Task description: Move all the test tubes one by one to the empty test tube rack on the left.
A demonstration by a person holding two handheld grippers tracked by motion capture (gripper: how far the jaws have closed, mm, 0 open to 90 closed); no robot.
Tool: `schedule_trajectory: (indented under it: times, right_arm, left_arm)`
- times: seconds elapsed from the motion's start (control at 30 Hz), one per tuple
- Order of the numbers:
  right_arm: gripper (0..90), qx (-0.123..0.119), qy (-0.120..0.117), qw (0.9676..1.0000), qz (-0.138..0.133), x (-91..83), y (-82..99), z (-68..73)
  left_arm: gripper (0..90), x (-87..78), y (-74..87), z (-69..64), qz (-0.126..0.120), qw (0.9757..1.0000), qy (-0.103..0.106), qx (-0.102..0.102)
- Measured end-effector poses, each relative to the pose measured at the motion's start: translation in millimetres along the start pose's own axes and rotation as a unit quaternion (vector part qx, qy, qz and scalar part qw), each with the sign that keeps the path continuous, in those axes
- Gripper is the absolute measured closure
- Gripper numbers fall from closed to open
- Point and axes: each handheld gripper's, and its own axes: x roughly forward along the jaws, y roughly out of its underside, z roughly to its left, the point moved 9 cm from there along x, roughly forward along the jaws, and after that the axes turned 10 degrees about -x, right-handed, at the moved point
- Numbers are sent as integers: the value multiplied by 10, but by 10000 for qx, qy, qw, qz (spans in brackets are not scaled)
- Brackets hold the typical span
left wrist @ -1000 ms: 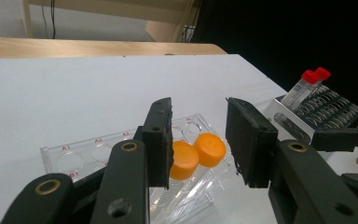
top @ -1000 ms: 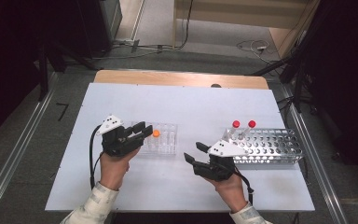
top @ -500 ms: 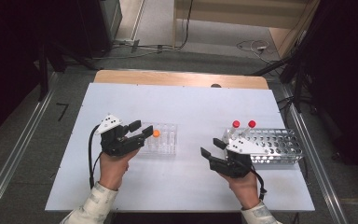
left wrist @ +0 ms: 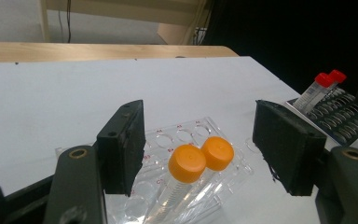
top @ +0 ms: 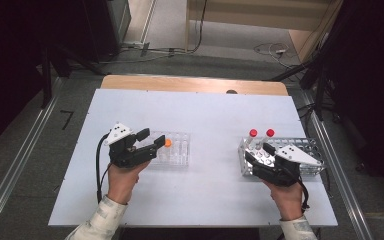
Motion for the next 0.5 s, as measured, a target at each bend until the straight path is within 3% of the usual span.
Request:
schedule_trajectory:
  times: [0.27,0.5]
  right_arm:
    - [277,289,594,9977,149,95,114,-355]
    - [403,304,895,9952,258,291,157,-522]
  left_arm:
    - [314,24,16,-11,36,10000,-16,31]
    - [285,38,26,-17,51,9999,-47,76]
